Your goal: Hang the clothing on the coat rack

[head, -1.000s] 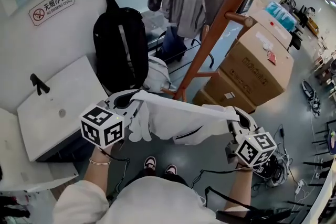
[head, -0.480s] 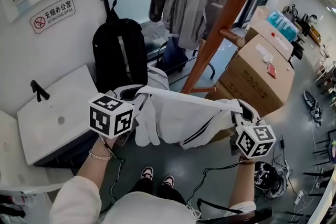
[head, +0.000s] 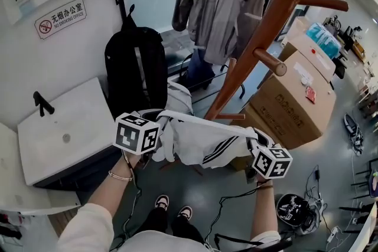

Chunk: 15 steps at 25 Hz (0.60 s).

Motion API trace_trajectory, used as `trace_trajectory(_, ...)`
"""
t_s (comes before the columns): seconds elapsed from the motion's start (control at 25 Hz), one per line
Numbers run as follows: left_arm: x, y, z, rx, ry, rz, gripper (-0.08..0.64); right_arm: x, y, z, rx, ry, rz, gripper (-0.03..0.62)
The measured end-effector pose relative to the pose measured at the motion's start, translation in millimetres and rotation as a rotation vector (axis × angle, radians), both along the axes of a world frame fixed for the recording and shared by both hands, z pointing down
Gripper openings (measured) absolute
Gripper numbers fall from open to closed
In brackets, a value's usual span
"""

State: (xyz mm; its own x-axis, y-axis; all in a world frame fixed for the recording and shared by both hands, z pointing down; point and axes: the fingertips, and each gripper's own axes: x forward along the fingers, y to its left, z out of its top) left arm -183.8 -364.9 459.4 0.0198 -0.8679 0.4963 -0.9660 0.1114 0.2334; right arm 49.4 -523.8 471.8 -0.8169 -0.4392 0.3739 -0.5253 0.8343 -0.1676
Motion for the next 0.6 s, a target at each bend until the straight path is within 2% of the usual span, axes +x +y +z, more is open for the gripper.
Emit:
trace_trajectory(0.2, -8.3, -6.9, 31.0, -0.075, 0.019, -0.034, 0.018, -14.0, -6.4, 34.1, -0.072, 0.022, -0.013, 0.028)
trace_trajectory(0.6, -6.8, -2.1, 85.7, -0.192, 0.111, -0.083, 0.018, -38.3, -2.4, 104.2, -0.227, 0.067, -0.047, 0.028)
